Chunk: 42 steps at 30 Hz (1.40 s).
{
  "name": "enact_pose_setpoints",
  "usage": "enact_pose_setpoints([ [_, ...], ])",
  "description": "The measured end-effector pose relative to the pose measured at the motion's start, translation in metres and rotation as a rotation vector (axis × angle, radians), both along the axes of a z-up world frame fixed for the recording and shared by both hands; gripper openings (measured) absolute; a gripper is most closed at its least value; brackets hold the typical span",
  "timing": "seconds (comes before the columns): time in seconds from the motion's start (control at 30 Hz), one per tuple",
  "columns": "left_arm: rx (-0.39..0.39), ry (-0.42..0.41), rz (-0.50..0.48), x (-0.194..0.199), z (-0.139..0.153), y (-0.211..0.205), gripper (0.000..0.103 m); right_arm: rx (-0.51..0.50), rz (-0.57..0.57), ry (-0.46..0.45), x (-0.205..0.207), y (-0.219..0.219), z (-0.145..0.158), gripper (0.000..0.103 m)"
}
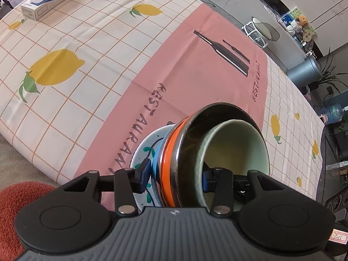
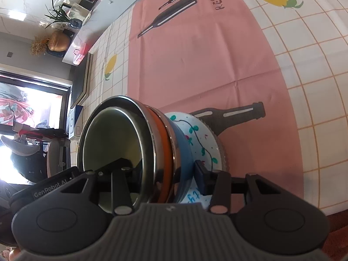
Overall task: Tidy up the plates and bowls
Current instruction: 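Lift the bowl stack with the right gripper and carry it over the white plate, then lower the bowl stack onto the white plate and open the right gripper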
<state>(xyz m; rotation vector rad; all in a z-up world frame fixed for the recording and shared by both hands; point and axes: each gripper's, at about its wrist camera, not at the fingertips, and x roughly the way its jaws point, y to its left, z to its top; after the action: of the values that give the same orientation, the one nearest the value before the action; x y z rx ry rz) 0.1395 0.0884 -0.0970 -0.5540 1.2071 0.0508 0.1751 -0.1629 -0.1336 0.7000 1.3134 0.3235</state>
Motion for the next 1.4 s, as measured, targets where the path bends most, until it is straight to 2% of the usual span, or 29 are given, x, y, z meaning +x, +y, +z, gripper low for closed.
enact_pose_setpoints([
  [0.7,-0.015,-0.01,0.013,-0.006,-0.008,0.004,0.047,-0.058,0.043,-0.055,-0.001,0.011,0.0,0.045],
  [0.77,-0.026,-0.007,0.025,-0.005,-0.009,0.007,0.047,-0.071,0.045,-0.061,-0.001,0.012,0.001,0.046],
  [0.8,-0.027,-0.007,0.027,-0.005,-0.009,0.007,0.047,-0.085,0.048,-0.066,-0.001,0.013,0.002,0.05],
  [0.83,-0.026,-0.01,0.028,-0.005,-0.009,0.007,0.048,-0.105,0.053,-0.072,-0.001,0.014,0.003,0.053],
  [0.97,-0.022,-0.046,0.05,-0.006,-0.004,0.009,0.064,-0.122,0.062,-0.08,-0.001,0.015,0.006,0.057],
  [1.0,-0.029,-0.056,0.056,-0.005,-0.001,0.01,0.064,-0.117,0.061,-0.077,-0.001,0.014,0.007,0.061],
  [1.1,-0.027,-0.096,0.069,-0.003,0.012,0.013,0.064,-0.148,0.06,-0.11,-0.004,0.012,0.018,0.066],
  [1.23,0.029,-0.202,0.066,-0.007,0.046,0.013,0.065,-0.218,0.064,-0.207,-0.012,0.008,0.046,0.068],
  [1.4,0.116,-0.314,0.009,-0.021,0.091,0.008,0.065,-0.288,0.046,-0.335,-0.032,-0.004,0.086,0.071],
])
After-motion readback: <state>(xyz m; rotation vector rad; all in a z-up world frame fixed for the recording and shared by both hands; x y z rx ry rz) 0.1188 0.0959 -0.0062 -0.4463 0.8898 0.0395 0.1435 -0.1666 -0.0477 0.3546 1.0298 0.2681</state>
